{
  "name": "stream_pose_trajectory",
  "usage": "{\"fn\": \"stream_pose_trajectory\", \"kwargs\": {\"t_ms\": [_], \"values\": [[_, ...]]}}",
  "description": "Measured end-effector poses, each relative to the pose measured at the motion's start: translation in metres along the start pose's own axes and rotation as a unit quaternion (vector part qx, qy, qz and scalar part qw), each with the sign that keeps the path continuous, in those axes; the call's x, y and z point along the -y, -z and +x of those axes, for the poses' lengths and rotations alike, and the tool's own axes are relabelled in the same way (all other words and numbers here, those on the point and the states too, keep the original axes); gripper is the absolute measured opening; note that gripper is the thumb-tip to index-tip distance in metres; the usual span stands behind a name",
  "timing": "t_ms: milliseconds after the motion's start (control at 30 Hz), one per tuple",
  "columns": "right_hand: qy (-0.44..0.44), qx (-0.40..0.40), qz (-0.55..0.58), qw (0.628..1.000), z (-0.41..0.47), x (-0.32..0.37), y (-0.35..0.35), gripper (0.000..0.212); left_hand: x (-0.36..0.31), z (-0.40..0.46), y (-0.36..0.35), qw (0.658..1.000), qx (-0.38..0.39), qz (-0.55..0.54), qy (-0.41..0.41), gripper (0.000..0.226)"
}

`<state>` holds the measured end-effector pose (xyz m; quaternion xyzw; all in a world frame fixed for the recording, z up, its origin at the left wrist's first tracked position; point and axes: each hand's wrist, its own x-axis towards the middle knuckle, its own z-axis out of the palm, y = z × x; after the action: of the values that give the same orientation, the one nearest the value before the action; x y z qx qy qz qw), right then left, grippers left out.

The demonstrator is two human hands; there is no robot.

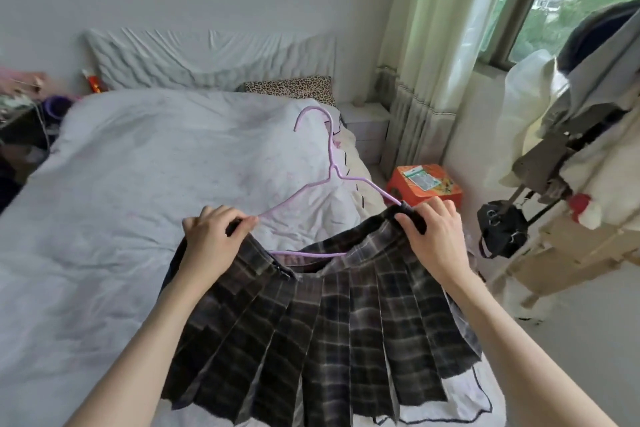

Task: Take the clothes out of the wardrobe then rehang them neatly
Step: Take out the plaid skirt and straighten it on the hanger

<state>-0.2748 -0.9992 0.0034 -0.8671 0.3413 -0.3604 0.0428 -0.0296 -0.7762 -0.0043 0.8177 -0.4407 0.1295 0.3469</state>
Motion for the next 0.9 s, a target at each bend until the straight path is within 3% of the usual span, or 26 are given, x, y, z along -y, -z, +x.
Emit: {"fn": "stream_pose_trajectory", "kwargs": {"t_ms": [133, 267, 367, 567, 900], "values": [[-0.012, 0.078, -0.045, 0.996, 0.047, -0.017, -0.075, 0.026, 0.050, 0.052, -0.063, 0.996, 0.068, 0.007, 0.059, 0.026], [-0.033, 0.170, -0.044, 0.984, 0.067, -0.046, -0.158, 0.028, 0.096, 0.063, -0.137, 0.983, 0.152, 0.057, 0.083, 0.028], [-0.044, 0.208, -0.049, 0.976, 0.087, -0.069, -0.215, 0.031, 0.125, 0.076, -0.186, 0.979, 0.174, 0.081, 0.072, 0.027], [-0.089, 0.237, -0.062, 0.965, 0.129, -0.120, -0.320, 0.036, 0.168, 0.150, -0.286, 0.973, 0.197, 0.119, 0.022, 0.026], [-0.111, 0.238, -0.089, 0.961, 0.187, -0.197, -0.490, 0.038, 0.239, 0.218, -0.453, 0.966, 0.215, 0.138, 0.040, 0.031]]}}
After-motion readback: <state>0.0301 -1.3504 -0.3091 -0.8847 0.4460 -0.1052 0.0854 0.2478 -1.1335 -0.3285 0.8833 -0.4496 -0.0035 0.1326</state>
